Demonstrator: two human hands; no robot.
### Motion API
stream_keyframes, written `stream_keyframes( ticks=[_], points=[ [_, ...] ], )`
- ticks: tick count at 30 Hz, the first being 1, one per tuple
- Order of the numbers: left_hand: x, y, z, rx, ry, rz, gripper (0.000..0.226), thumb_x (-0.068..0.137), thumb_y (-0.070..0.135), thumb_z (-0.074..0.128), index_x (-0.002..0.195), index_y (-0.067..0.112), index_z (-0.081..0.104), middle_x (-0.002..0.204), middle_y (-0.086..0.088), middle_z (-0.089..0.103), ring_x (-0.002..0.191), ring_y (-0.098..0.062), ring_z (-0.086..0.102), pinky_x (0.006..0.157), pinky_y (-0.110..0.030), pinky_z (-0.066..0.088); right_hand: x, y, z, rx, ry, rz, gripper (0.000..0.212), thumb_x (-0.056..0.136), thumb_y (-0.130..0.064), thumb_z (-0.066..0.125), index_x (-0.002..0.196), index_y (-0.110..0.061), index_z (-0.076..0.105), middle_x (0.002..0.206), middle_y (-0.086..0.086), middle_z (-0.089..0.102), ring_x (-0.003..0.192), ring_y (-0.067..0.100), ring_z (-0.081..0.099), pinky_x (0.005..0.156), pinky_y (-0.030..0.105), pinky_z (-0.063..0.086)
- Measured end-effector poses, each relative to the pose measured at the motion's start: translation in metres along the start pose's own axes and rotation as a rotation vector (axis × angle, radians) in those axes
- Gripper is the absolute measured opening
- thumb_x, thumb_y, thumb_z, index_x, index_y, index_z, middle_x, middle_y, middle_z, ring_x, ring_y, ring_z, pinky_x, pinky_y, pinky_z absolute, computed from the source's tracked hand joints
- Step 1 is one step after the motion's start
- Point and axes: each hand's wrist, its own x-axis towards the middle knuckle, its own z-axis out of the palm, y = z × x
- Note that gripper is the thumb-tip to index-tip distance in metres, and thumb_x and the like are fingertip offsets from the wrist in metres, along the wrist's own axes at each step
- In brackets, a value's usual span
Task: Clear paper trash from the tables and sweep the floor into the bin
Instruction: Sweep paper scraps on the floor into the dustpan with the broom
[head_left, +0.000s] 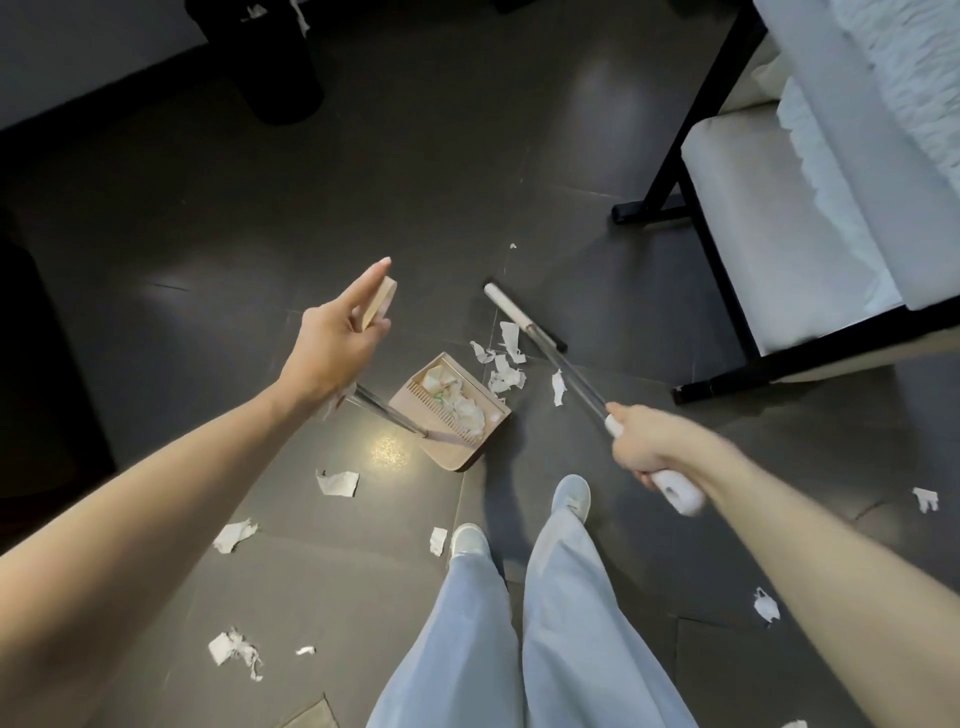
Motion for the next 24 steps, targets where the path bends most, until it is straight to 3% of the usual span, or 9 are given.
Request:
stream_keyframes(
  ticks=[2, 4, 10, 13, 20, 24],
  points=[
    [0.007, 0.002, 0.001, 0.009, 0.002, 0.003, 0.06, 0.094, 0.015, 0.057, 0.138, 0.051, 0.038, 0.129, -0.005, 0.058, 0.06, 0.003, 0.059, 0.054, -0.006, 0.043, -0.006, -0.006, 0.016, -0.071, -0.055, -0.027, 0.07, 0.081, -0.005, 0.038, 0.148, -0.021, 0.026, 0.09, 0.002, 0.063, 0.069, 0.021, 0.056, 0.058, 0.027, 0.047],
    [0.011, 0.004, 0.003, 0.013, 0.0, 0.005, 0.06, 0.094, 0.015, 0.057, 0.139, 0.049, 0.039, 0.127, -0.001, 0.057, 0.056, -0.004, 0.056, 0.054, -0.007, 0.044, -0.018, -0.003, 0.023, 0.008, -0.155, -0.053, 0.075, 0.084, -0.005, 0.038, 0.152, -0.028, 0.016, 0.074, -0.005, 0.051, 0.056, 0.014, 0.05, 0.048, 0.024, 0.042],
    [0.009, 0.013, 0.01, -0.013, -0.034, 0.004, 0.059, 0.095, 0.016, 0.056, 0.137, 0.053, 0.038, 0.124, 0.002, 0.056, 0.045, -0.003, 0.05, 0.051, -0.019, 0.052, -0.048, 0.036, 0.001, 0.518, -0.209, 0.06, 0.079, 0.084, 0.005, 0.047, 0.145, -0.044, 0.032, 0.049, 0.001, 0.048, 0.035, 0.009, 0.037, 0.037, 0.018, 0.034],
    [0.002, 0.015, 0.013, -0.044, -0.063, -0.003, 0.06, 0.095, 0.014, 0.056, 0.136, 0.054, 0.038, 0.129, 0.001, 0.054, 0.044, -0.005, 0.053, 0.045, -0.018, 0.05, -0.064, 0.051, 0.002, 0.565, -0.171, 0.074, 0.079, 0.084, 0.004, 0.048, 0.144, -0.046, 0.033, 0.044, -0.001, 0.049, 0.033, 0.009, 0.039, 0.037, 0.017, 0.036],
    [-0.016, 0.034, 0.041, -0.055, -0.171, 0.052, 0.059, 0.095, 0.011, 0.055, 0.141, 0.045, 0.038, 0.126, 0.005, 0.055, 0.05, 0.0, 0.056, 0.045, -0.018, 0.048, -0.075, 0.078, 0.038, 0.63, -0.013, 0.154, 0.078, 0.084, 0.001, 0.044, 0.149, -0.041, 0.026, 0.059, 0.006, 0.052, 0.042, 0.013, 0.041, 0.041, 0.02, 0.039],
    [-0.014, 0.046, 0.063, -0.009, -0.209, 0.083, 0.06, 0.096, 0.011, 0.054, 0.142, 0.045, 0.037, 0.121, 0.008, 0.057, 0.046, -0.005, 0.049, 0.048, -0.024, 0.049, -0.067, 0.089, 0.049, 0.542, -0.008, 0.172, 0.08, 0.084, 0.001, 0.043, 0.152, -0.033, 0.018, 0.065, 0.007, 0.056, 0.055, 0.022, 0.049, 0.055, 0.03, 0.045]
  ],
)
